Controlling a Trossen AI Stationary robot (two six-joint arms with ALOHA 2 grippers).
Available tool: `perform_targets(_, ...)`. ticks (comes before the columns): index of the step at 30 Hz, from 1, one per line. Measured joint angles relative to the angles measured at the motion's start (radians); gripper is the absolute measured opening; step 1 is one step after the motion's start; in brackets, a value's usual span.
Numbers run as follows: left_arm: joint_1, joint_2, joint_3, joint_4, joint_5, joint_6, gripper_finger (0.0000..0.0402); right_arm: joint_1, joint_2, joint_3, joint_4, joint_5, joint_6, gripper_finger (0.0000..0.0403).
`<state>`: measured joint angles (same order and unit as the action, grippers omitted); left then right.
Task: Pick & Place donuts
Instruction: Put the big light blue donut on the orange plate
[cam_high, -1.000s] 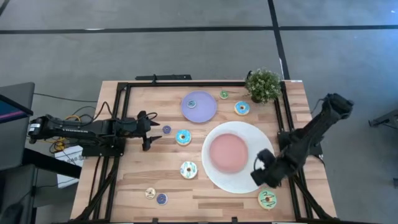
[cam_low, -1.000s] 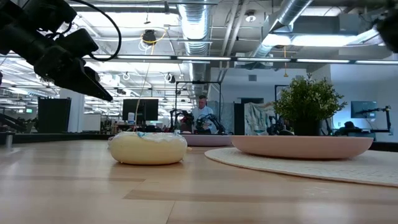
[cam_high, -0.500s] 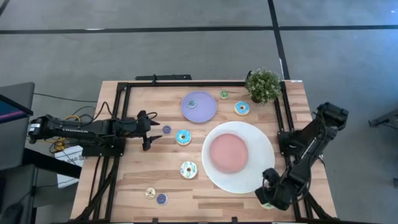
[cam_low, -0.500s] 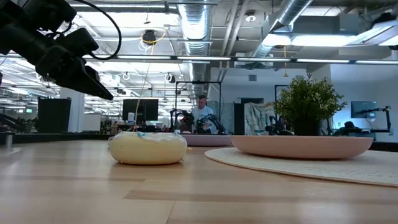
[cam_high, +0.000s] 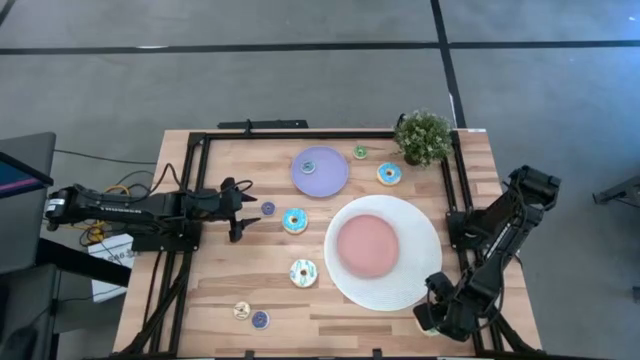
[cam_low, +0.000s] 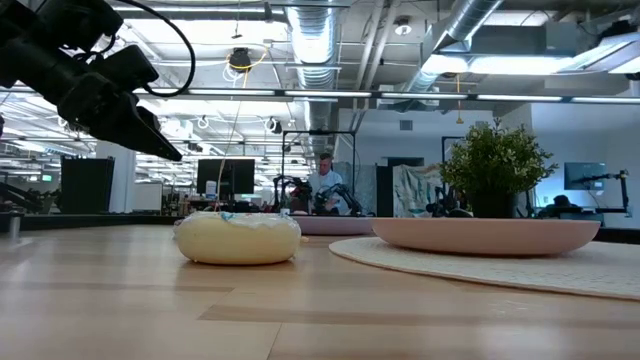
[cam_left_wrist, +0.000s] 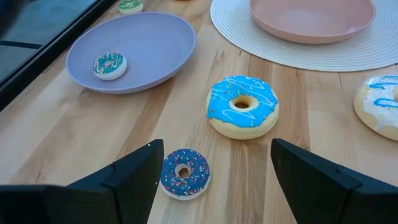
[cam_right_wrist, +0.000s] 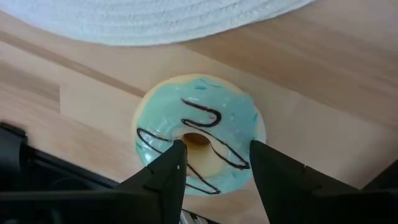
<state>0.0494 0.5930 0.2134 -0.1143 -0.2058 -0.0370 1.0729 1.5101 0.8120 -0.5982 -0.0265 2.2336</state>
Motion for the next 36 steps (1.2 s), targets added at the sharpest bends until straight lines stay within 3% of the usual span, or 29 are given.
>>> perform_targets(19, 0.0, 0.0, 0.0, 0.0, 0.0, 0.0, 0.029, 0.028, -0.001, 0.052, -0.074, 0.007, 0.016, 0.0182)
perform_targets(30, 0.0, 0.0, 0.0, 0.0, 0.0, 0.0, 0.029, 0.02, 0.0, 0.023, -0.074, 0.018, 0.009, 0.0256)
perform_targets(36, 0.0, 0.0, 0.0, -0.001, 0.0, 0.0, 0.029, 0.019, 0.001, 0.023, -0.062, -0.02, -0.008, 0.0265)
